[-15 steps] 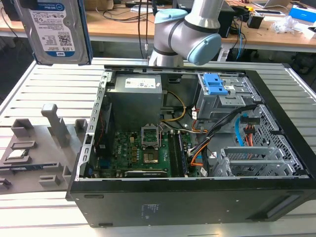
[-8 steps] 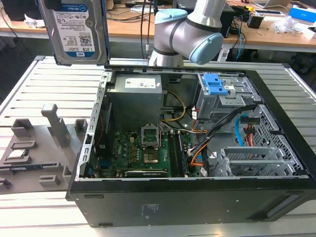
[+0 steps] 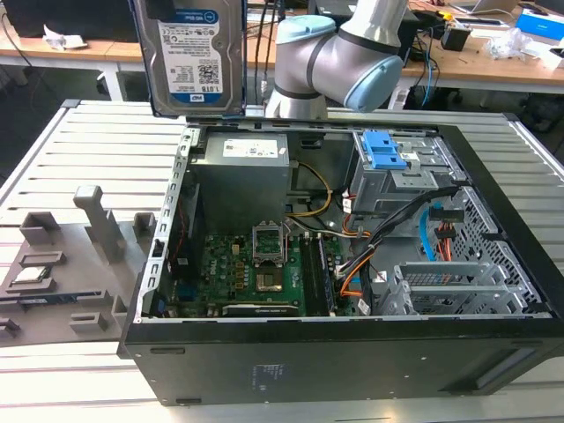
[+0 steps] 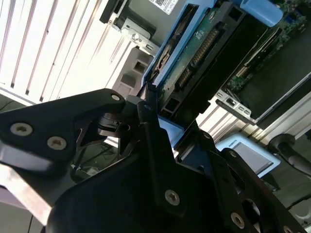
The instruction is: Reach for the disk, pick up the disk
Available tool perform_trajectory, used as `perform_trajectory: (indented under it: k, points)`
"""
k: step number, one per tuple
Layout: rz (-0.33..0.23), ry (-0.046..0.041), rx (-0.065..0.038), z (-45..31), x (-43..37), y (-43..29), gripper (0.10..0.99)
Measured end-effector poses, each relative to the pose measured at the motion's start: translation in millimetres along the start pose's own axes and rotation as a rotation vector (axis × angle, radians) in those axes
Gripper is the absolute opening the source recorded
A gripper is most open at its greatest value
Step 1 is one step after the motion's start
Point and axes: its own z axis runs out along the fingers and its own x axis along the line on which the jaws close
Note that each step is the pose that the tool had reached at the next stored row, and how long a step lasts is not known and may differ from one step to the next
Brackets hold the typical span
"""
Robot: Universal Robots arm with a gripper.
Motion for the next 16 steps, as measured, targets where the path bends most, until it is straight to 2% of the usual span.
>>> perform_trajectory:
  k: [1,3,5,9,12,14,16]
  points:
    - [0.000,0.0000,0.000,-0.3,0.3,-6.7,0.369]
    - [0.000,-0.0001,0.000,-0.6,0.6,-14.7,0.369]
    - [0.000,0.0000,0.000,-1.1,1.1,-28.0,0.369]
    - [0.000,-0.0001,0.000,-1.9,1.9,-46.9,0.369]
    - [0.000,-0.0001,0.000,-2.3,2.3,-57.9,0.369]
    - [0.000,-0.0001,0.000,-3.0,3.0,-73.7,0.369]
    - [0.000,-0.0001,0.000,-3.3,3.3,-81.1,0.369]
